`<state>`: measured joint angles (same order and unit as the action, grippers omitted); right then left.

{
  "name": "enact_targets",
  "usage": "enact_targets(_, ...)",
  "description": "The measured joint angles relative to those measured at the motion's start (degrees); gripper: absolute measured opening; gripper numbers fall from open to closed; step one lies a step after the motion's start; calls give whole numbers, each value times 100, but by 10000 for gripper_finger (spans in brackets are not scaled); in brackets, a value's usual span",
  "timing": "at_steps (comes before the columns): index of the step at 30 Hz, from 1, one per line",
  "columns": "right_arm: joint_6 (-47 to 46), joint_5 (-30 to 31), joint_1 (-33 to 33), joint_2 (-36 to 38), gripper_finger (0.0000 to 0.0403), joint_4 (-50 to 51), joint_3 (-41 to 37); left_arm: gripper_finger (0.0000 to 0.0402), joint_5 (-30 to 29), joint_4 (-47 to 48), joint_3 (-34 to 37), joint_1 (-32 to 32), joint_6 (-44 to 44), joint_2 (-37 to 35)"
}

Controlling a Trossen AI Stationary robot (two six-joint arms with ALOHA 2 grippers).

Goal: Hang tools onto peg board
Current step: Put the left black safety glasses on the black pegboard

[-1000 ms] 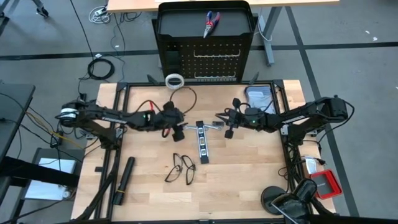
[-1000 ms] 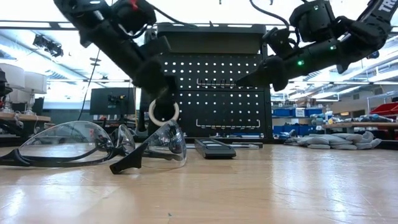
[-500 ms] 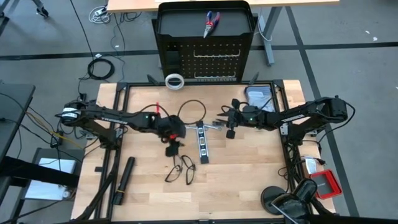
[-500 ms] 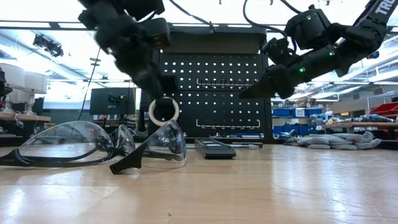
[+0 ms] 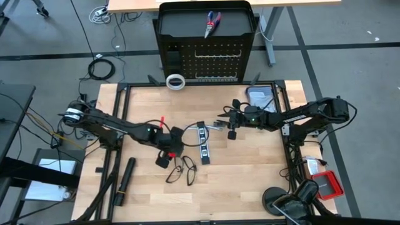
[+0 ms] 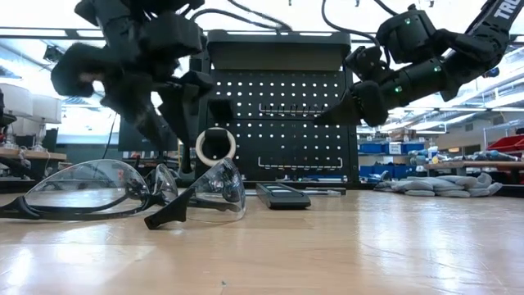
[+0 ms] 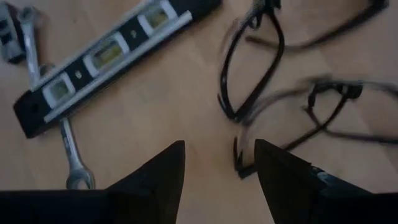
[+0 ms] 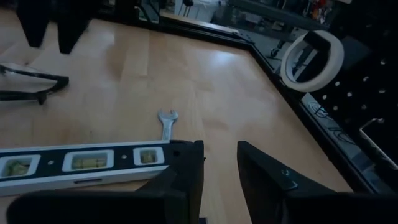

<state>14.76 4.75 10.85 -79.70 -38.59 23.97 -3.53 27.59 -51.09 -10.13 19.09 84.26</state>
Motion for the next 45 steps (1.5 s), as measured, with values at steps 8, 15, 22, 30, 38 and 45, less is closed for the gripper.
enact_targets(8,80,0,0,0,106,-44,-2,197,170,-199,0,-61,0,409)
enact_targets(15,83,0,0,4,106,-35,-2,197,360,-450,0,-90,22,644)
enact_targets(22,83,0,0,4,106,-26,-2,155,529,-566,0,-190,-11,908)
enact_targets(30,83,0,2,4,106,-28,-2,17,290,-555,0,-236,-16,1000)
enact_targets(38,-14,2,9,4,106,-29,-2,3,-480,45,-265,-104,-313,810)
enact_targets(45,24,2,9,4,106,-40,-4,1,-1365,1377,-1399,722,-480,17)
